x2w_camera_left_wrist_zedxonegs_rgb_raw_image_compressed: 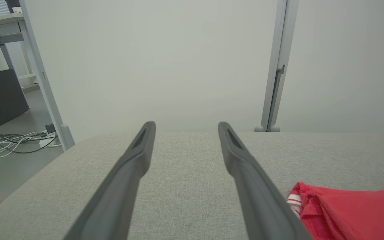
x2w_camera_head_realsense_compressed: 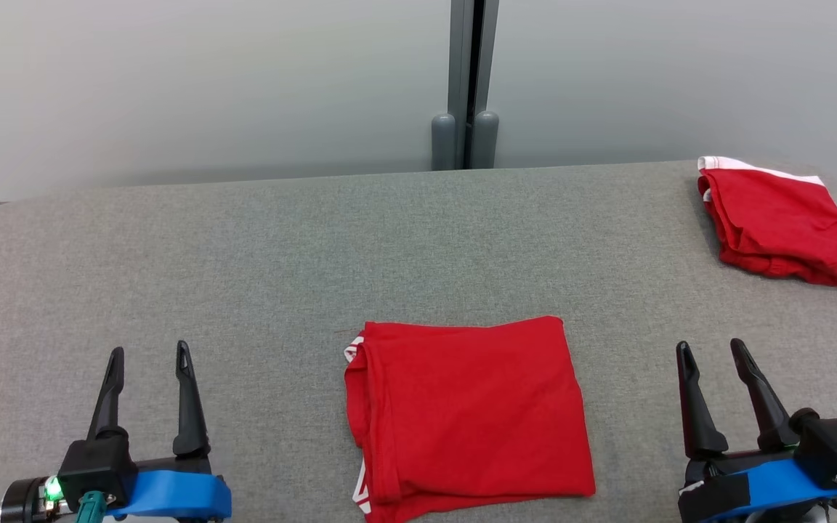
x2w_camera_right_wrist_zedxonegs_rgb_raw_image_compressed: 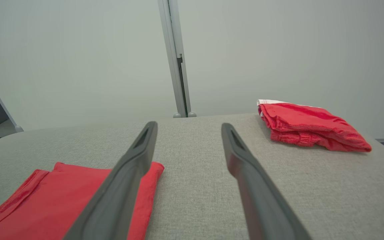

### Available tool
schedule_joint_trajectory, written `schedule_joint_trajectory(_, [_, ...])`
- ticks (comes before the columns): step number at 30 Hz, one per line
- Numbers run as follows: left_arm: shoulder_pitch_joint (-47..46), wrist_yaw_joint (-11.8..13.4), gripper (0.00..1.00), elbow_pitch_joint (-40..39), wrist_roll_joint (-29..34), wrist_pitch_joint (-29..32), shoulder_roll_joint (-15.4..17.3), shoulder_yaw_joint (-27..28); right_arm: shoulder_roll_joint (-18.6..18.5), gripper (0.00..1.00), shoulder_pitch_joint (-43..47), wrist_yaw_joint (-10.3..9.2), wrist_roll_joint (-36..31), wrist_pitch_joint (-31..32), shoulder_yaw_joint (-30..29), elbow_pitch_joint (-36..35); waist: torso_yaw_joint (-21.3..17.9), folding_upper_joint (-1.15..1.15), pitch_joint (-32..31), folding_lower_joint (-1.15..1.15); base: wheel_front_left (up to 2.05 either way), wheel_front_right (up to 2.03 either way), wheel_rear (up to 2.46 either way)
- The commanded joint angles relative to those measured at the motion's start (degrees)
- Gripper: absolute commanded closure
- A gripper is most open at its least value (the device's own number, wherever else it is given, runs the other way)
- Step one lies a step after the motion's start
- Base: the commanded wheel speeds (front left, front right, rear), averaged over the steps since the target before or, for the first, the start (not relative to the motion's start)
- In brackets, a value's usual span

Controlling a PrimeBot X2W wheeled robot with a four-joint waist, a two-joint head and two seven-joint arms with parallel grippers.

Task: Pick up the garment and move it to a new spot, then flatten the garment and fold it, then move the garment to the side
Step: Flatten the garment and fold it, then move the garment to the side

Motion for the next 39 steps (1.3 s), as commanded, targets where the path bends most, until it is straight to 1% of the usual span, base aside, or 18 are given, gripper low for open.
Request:
schedule_joint_trajectory(1, [0.69,-0.12,0.00,0.55,0.75,-0.24,0.14,0.44,0.12,0.00,0.80,0.01,-0.56,-0.16,-0.02,-0.43,-0.24,0.00,-0.35,0.00,0.00,0.00,0.00])
schedule_joint_trajectory(5, [0.95,-1.25,0.00,2.16,1.00,-0.24,0.05,0.97,0.44,0.00,1.70,0.01,-1.77,-0.16,-0.27,-0.79,-0.28,0.00,-1.18,0.00,0.00,0.00,0.00])
schedule_joint_trajectory(8, [1.43,-1.59,0.00,2.94,1.35,-0.24,-0.34,0.63,0.64,0.00,2.25,0.01,-2.57,-0.16,-0.34,-0.60,-0.09,0.00,-1.75,0.00,0.00,0.00,0.00])
schedule_joint_trajectory(15, [0.89,-3.93,0.00,4.19,0.64,-0.24,-0.06,0.50,0.87,0.00,3.08,0.01,-3.96,1.51,-0.37,-0.99,0.44,0.00,-2.31,0.00,0.00,0.00,0.00])
schedule_joint_trajectory(22, [0.66,-3.58,0.00,4.48,1.21,-0.24,-0.54,-0.06,1.12,0.00,3.26,0.01,-4.87,3.59,-0.37,-1.42,0.44,0.00,-2.04,0.00,0.00,0.00,0.00])
schedule_joint_trajectory(39, [0.03,-3.12,0.00,5.59,1.32,-0.24,-0.46,-0.26,1.31,0.00,3.20,0.01,-4.89,4.26,-0.71,-0.93,0.53,0.00,-1.82,0.00,0.00,0.00,0.00])
